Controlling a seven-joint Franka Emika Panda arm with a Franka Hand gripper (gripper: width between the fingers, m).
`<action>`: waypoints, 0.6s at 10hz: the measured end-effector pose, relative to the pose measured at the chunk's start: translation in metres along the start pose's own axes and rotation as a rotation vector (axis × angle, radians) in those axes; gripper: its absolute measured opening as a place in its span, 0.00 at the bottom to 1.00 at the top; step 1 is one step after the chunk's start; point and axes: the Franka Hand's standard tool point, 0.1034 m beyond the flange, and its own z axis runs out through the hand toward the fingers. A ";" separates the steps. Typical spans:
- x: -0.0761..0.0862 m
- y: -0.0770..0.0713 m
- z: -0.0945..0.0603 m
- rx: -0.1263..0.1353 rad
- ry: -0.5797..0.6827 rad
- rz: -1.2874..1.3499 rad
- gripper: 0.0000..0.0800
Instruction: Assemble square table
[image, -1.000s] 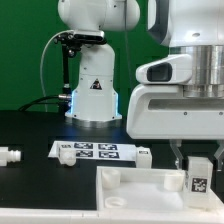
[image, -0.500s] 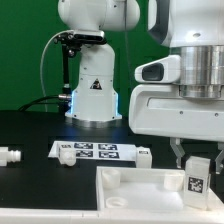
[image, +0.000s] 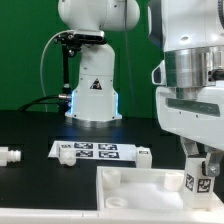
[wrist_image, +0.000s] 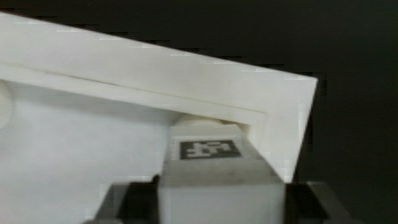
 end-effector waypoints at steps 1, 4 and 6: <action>0.002 0.000 0.000 -0.008 0.005 -0.108 0.43; 0.008 -0.004 -0.002 -0.022 0.048 -0.602 0.78; 0.010 -0.004 -0.002 -0.026 0.048 -0.705 0.81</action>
Offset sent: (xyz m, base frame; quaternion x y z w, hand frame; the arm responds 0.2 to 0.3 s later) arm 0.0063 0.0097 0.0033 0.0074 0.0484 -0.4130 0.9094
